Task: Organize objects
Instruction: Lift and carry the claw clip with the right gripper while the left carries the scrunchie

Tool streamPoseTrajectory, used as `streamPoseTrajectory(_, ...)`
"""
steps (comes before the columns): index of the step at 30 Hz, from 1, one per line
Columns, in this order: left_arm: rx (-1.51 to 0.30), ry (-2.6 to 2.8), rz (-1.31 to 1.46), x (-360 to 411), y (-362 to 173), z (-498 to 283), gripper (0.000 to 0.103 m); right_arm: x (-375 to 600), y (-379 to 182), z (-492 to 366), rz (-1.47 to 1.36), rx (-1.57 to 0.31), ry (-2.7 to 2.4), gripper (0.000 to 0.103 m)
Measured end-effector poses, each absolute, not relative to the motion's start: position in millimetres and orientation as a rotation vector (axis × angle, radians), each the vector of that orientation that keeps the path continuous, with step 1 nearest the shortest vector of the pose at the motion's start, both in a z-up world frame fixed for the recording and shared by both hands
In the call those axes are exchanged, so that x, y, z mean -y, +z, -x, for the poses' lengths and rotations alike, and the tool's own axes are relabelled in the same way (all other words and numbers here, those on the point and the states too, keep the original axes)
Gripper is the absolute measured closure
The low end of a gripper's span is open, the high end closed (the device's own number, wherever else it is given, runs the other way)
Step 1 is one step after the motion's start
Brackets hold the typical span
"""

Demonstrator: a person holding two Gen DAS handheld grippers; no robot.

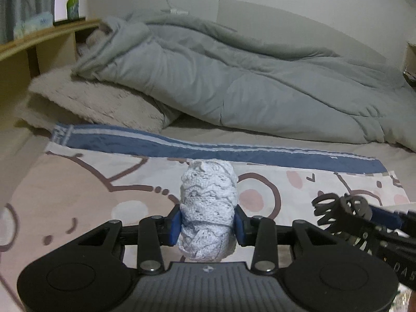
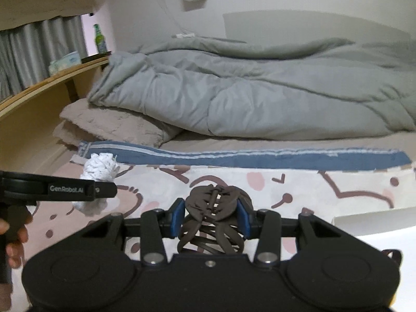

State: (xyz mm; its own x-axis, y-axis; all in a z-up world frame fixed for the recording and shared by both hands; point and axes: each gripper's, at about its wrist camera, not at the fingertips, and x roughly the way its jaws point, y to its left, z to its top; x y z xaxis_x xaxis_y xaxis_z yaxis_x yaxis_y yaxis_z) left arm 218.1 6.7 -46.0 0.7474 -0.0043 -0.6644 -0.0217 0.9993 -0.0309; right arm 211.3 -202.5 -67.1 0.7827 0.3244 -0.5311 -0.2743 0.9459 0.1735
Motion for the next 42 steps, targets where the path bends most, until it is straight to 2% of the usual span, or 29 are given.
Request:
streamPoseTrajectory(13,-0.681,0.019,0.02,0.3,-12.1,-138.1,0.062,216.1,-17.5,-146.5,-0.037,-0.552,0.332,0.059)
streamPoseTrajectory(25,-0.651,-0.006,0.031,6.9,-5.2,-86.0,0.062,231.4,-1.8,-99.2,-0.013,-0.529,0.299,0.059)
streamPoseTrajectory(42,-0.608,-0.026,-0.02,30.7,7.4,-56.0,0.062,243.3,2.9,-73.7,0.008,-0.542,0.26,0.059)
